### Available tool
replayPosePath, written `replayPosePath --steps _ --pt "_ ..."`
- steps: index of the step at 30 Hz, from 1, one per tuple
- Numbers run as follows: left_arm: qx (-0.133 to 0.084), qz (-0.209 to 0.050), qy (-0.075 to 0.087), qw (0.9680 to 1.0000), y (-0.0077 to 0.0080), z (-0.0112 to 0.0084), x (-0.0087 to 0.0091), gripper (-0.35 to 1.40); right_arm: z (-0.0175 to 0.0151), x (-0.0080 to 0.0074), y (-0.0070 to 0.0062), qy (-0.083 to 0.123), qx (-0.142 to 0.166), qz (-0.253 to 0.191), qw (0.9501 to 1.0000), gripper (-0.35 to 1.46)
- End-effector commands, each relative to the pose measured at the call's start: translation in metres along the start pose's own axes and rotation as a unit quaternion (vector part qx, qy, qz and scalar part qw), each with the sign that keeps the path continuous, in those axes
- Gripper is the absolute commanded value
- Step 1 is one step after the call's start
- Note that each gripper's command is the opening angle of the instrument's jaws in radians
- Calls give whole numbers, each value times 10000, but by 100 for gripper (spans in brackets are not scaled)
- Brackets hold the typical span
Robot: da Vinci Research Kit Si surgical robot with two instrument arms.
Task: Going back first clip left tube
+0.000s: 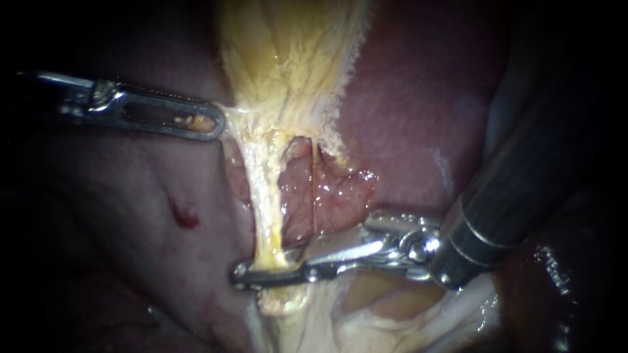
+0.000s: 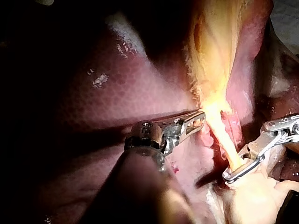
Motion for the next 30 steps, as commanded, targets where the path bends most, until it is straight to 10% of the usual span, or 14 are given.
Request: replayPosePath --steps 1,4,10,18,30 --pt "-2 2 6 10000 0 0 0 -35 0 0 0 12 18 4 10000 -35" --pt "-2 2 6 10000 0 0 0 -35 1 -2 1 51 56 21 10000 -35" --pt "-1 2 6 10000 0 -1 0 -35 15 -4 8 229 180 -16 9996 45" --pt "-2 2 6 10000 -1 -1 0 -35 21 0 17 405 -44 -718 9966 50" --pt "-3 1 6 10000 -2 -1 1 -35 -1 10 45 680 -711 -2135 9720 50"
